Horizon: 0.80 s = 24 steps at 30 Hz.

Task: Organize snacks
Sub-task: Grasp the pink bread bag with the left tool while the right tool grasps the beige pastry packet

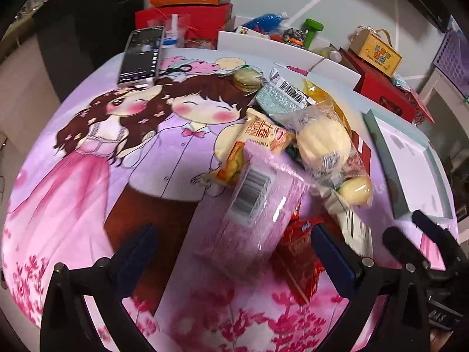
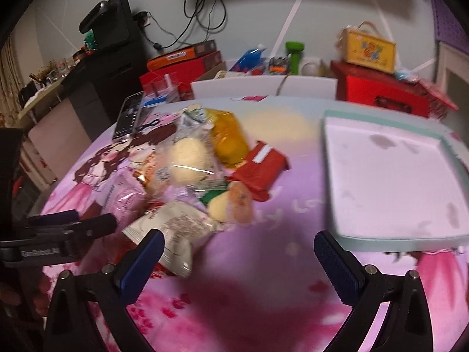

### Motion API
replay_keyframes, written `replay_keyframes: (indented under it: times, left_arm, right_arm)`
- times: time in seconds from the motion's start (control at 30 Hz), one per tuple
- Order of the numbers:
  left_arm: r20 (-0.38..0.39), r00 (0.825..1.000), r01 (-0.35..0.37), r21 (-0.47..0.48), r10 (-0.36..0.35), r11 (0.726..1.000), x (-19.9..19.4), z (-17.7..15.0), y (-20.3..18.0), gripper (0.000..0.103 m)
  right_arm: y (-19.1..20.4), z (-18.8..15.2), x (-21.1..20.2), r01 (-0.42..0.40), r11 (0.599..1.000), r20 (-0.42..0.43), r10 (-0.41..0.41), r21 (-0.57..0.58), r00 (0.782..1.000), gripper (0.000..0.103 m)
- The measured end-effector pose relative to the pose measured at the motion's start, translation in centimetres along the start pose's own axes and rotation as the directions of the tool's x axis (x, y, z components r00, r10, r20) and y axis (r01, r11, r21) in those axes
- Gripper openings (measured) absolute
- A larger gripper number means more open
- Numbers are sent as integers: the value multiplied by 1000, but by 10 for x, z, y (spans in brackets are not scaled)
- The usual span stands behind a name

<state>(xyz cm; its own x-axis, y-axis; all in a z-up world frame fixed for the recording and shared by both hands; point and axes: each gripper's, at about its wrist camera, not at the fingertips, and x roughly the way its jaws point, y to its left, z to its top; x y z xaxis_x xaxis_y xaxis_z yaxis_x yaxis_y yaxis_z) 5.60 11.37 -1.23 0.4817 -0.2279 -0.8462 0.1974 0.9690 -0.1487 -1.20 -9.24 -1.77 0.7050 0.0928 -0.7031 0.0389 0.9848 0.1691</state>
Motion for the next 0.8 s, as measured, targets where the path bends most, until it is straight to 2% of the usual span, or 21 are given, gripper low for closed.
replay_keyframes:
  times: [0.07, 0.17, 0.33, 0.43, 0.5, 0.57, 0.67, 0.8]
  left_arm:
    - [-12, 1000, 17, 12, -17, 1000, 6, 5, 0, 101]
    - [-25, 999, 21, 51, -20, 998, 16, 9, 0, 88]
    - [-46, 997, 59, 59, -56, 996, 27, 7, 0, 78]
    - [-58, 997, 55, 73, -51, 996, 33, 5, -1, 65]
    - [-64, 997, 58, 73, -53, 996, 35, 5, -1, 55]
    - [-63, 996, 63, 74, -58, 995, 35, 3, -1, 49]
    - [-49, 997, 59, 84, -55, 995, 33, 3, -2, 45]
    - [-40, 999, 19, 86, -16, 996, 31, 2, 0, 45]
  right_arm:
    - [5, 3, 8, -36, 999, -22, 36, 1, 999, 103]
    - [5, 5, 16, -101, 994, -52, 103, 35, 993, 103]
    - [1, 15, 27, -168, 978, -89, 179, 121, 980, 102]
    - [3, 20, 36, -188, 968, -122, 210, 167, 970, 94]
    - [7, 22, 43, -194, 963, -146, 222, 188, 964, 94]
    - [11, 22, 49, -193, 961, -165, 227, 201, 960, 93]
    - [15, 21, 59, -185, 955, -197, 232, 233, 952, 93]
    - [15, 17, 72, -178, 943, -229, 246, 282, 942, 86]
